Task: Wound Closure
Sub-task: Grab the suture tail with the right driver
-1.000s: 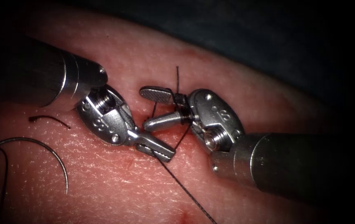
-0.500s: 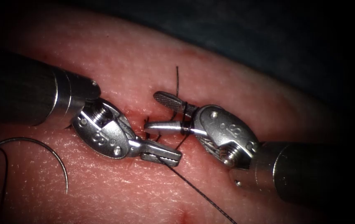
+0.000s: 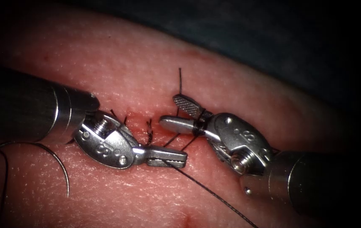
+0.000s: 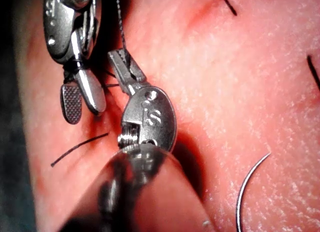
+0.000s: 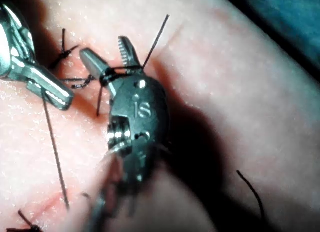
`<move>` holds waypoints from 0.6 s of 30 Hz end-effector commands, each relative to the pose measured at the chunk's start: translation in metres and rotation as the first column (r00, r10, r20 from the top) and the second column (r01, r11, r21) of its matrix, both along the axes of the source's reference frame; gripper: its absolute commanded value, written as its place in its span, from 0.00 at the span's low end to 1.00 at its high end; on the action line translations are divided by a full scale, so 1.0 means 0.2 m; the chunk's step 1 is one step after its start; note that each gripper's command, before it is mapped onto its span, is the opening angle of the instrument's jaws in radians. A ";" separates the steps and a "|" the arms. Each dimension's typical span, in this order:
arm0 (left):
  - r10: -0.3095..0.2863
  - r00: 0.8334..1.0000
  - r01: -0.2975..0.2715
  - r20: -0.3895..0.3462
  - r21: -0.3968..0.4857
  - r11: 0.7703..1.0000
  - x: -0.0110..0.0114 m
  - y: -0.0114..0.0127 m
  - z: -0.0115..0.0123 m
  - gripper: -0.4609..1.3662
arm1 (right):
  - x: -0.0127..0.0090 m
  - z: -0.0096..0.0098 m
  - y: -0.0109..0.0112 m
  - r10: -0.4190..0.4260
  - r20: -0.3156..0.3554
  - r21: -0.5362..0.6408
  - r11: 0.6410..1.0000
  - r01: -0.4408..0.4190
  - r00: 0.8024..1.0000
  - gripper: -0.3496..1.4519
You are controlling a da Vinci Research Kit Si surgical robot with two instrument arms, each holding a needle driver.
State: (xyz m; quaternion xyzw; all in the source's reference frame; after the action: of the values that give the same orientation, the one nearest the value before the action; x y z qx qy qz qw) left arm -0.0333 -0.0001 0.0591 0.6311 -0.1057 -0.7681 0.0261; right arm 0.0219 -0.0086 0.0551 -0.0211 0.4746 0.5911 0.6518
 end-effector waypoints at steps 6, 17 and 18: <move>0.009 1.000 -0.009 0.004 0.001 1.000 -0.002 0.002 0.002 0.06 | -0.002 0.000 -0.004 0.061 0.082 0.018 0.998 -0.063 0.995 0.58; 0.016 1.000 -0.016 0.013 0.002 1.000 -0.009 0.009 0.007 0.06 | -0.005 0.006 -0.006 0.073 0.110 0.027 0.997 -0.076 0.991 0.73; 0.015 1.000 -0.015 0.013 0.002 1.000 -0.009 0.009 0.007 0.06 | -0.004 0.007 -0.005 0.073 0.112 0.028 0.997 -0.076 0.991 0.73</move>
State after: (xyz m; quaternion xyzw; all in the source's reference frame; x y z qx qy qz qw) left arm -0.0353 0.0020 0.0607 0.6369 -0.1031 -0.7635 0.0284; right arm 0.0210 -0.0095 0.0567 -0.0617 0.4254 0.6216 0.6549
